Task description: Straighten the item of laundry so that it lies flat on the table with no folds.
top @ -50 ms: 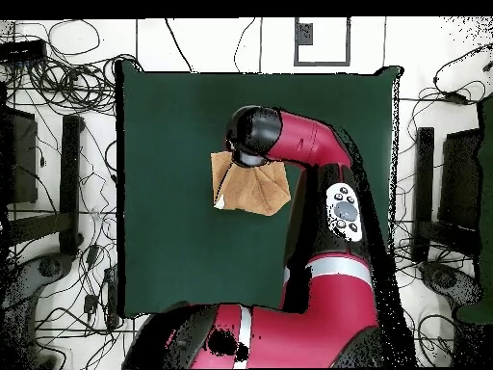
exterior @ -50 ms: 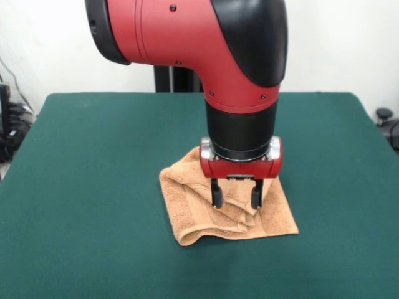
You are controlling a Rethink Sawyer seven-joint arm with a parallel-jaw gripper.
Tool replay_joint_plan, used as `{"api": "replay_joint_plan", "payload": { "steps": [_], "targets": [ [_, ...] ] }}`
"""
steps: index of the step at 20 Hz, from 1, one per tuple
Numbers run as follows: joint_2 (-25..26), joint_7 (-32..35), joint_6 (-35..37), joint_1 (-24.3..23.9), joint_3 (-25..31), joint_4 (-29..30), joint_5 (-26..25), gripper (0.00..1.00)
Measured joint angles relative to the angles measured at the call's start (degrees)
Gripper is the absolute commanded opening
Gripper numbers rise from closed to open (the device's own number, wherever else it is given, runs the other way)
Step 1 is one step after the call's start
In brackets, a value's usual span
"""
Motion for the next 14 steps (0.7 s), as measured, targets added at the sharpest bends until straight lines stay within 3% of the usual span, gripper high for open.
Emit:
{"api": "replay_joint_plan", "payload": {
  "steps": [14],
  "targets": [
    [2.7, 0.0, 0.6, 0.2, -0.1, -1.6, -0.1, 1.00]
  ]
}}
